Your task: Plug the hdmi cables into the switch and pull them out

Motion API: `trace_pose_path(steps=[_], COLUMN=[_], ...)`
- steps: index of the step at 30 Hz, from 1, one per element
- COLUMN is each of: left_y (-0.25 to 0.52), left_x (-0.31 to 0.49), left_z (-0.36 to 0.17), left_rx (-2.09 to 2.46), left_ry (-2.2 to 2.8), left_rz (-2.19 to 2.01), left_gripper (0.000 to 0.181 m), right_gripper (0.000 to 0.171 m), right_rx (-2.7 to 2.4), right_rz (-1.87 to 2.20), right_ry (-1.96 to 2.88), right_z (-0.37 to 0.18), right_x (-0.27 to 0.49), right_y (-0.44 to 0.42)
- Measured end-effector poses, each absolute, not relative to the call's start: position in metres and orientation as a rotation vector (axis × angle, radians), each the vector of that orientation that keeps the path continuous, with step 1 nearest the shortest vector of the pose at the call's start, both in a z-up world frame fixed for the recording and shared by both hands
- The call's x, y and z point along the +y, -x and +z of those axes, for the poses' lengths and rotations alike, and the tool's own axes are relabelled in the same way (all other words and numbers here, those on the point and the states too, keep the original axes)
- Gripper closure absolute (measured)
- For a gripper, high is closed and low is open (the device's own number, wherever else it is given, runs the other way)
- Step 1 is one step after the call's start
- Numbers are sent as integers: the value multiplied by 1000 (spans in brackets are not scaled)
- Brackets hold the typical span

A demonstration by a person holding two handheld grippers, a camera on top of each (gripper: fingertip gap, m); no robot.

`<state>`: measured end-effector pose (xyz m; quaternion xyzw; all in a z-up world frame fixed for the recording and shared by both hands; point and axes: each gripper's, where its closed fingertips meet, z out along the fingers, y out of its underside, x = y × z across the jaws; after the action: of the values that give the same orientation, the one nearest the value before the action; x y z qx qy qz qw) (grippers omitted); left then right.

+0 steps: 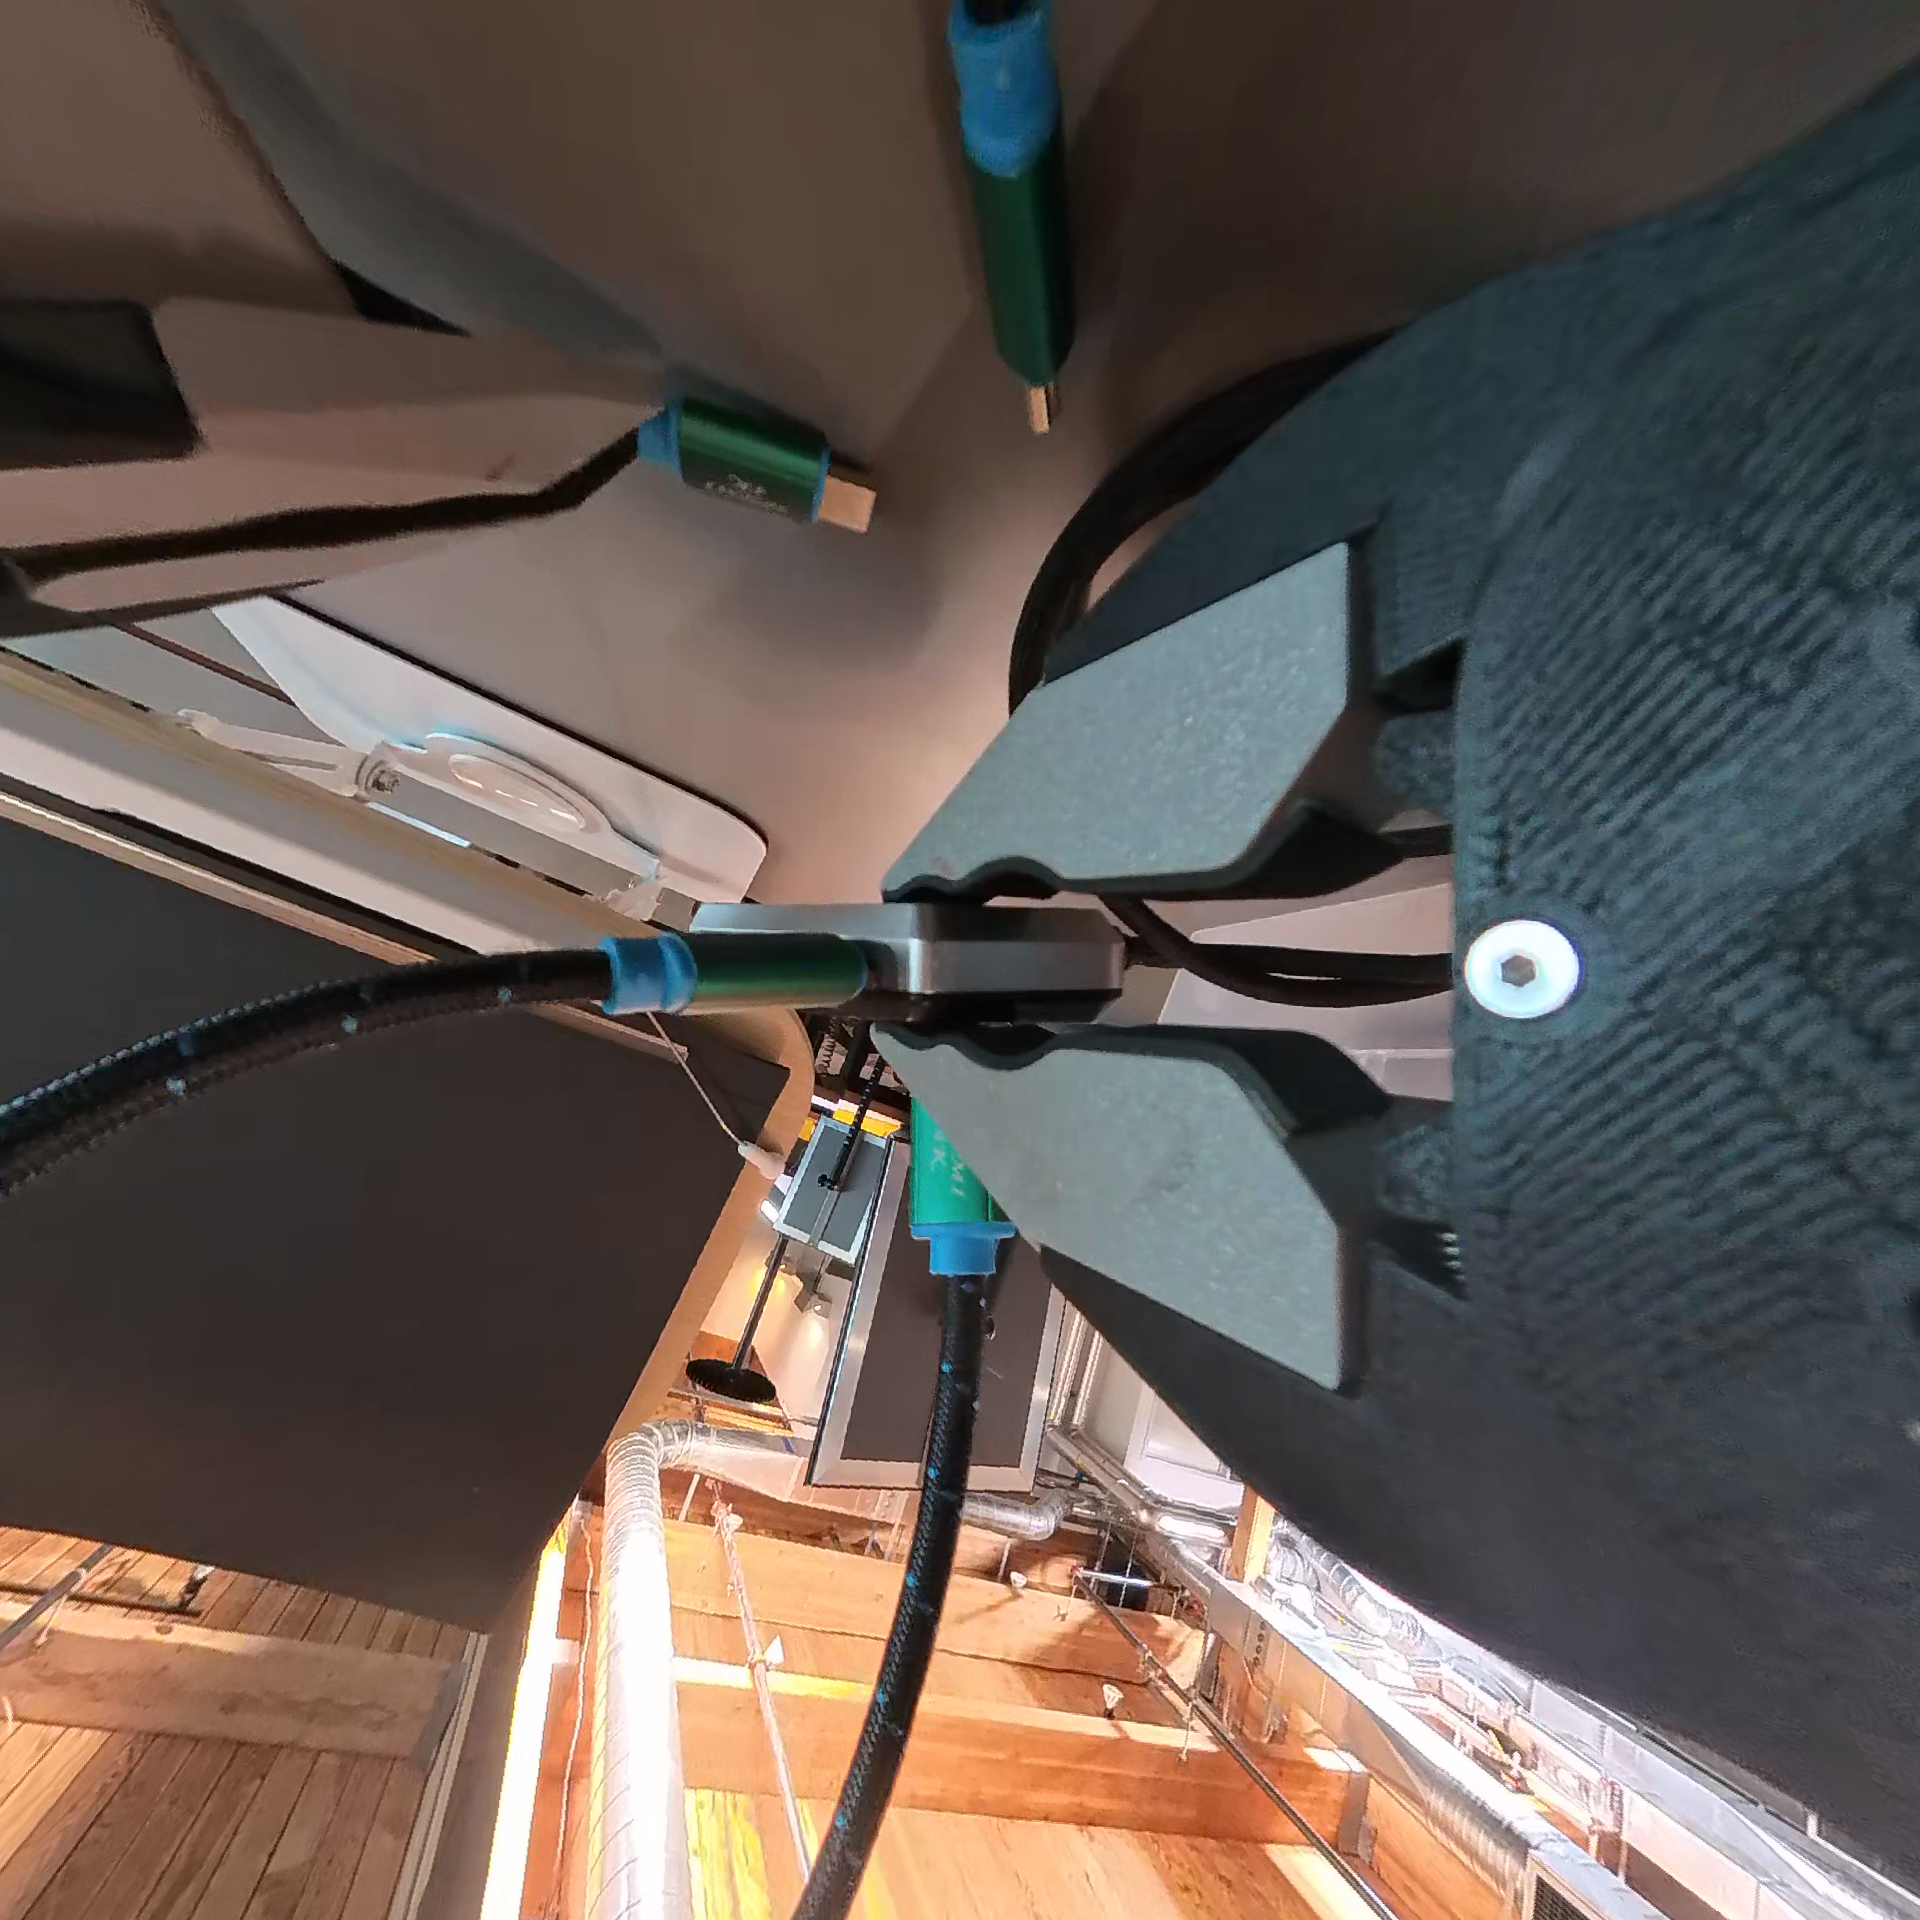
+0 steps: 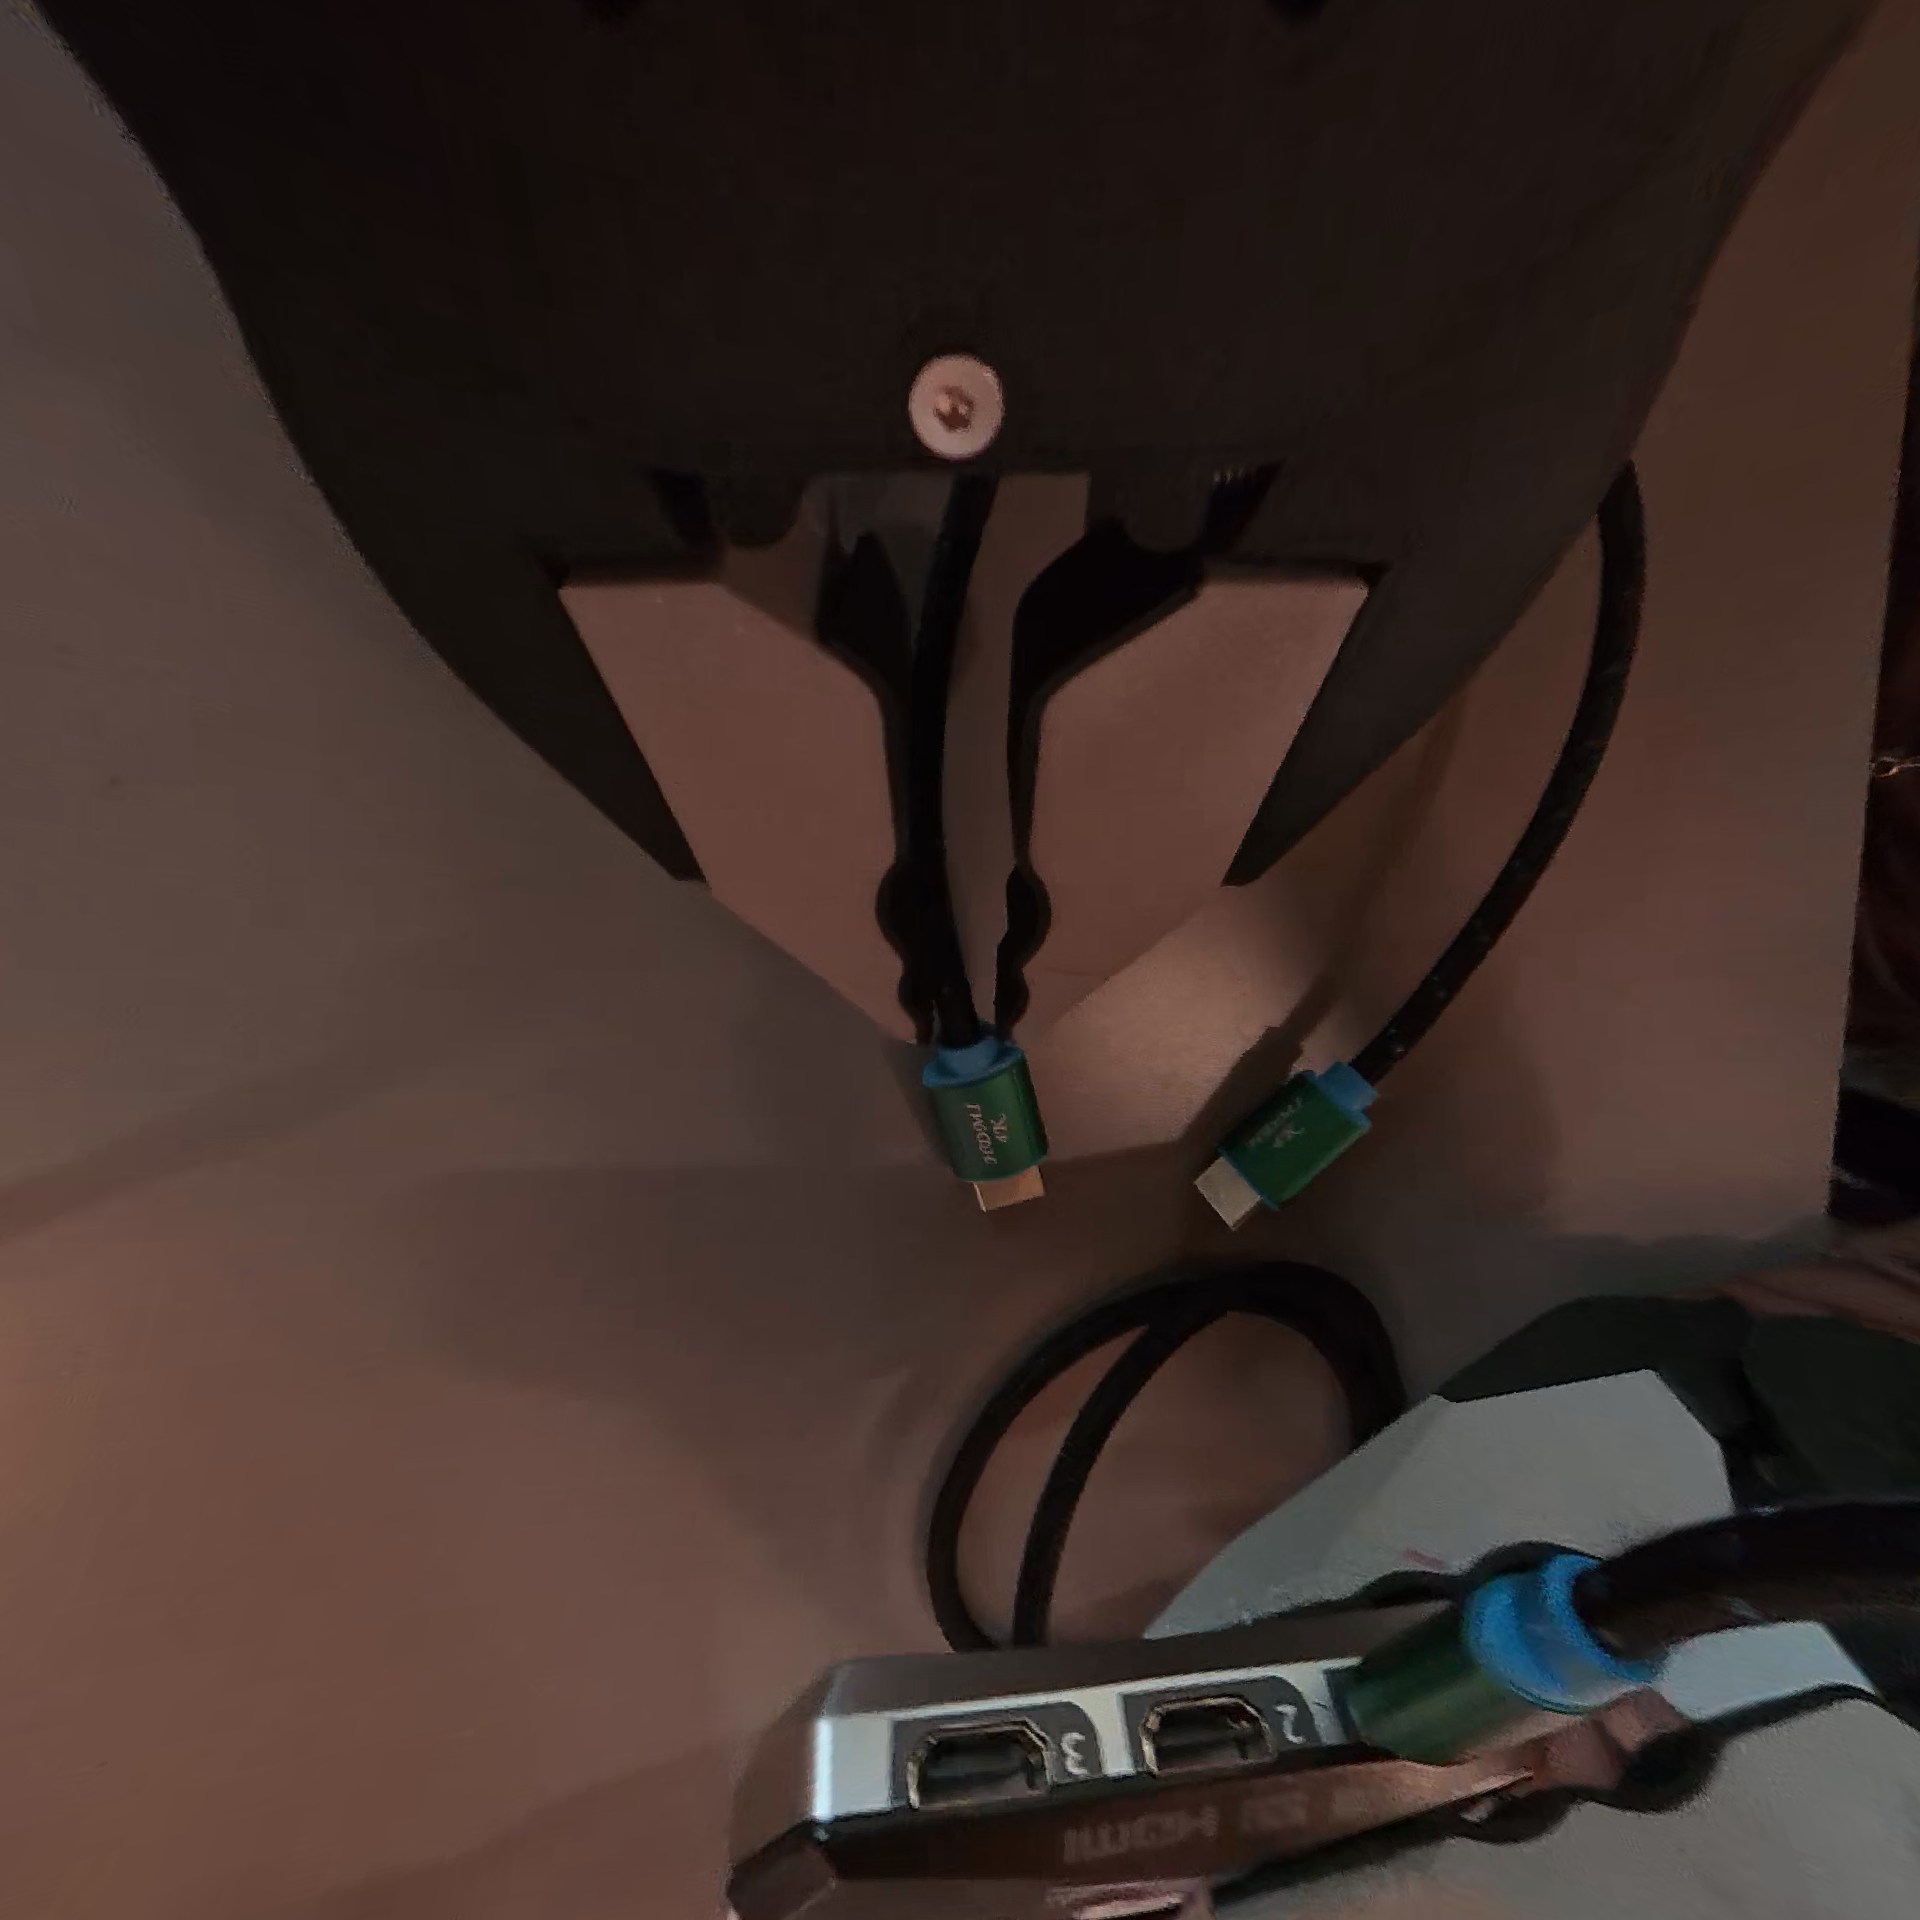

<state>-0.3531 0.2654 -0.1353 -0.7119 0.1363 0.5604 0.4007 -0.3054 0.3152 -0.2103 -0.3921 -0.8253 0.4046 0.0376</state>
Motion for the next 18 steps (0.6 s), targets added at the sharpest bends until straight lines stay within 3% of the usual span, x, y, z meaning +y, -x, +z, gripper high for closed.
trace_pose_path(steps=[18], left_y=[355], left_x=[266], left_z=[-138], left_rx=[384], left_ry=[1805], left_rz=[1473], left_gripper=[164], right_gripper=[165], right_rx=[-2416], right_rz=[1270], right_ry=[1225], right_z=[-191], right_x=[316], right_y=[310])
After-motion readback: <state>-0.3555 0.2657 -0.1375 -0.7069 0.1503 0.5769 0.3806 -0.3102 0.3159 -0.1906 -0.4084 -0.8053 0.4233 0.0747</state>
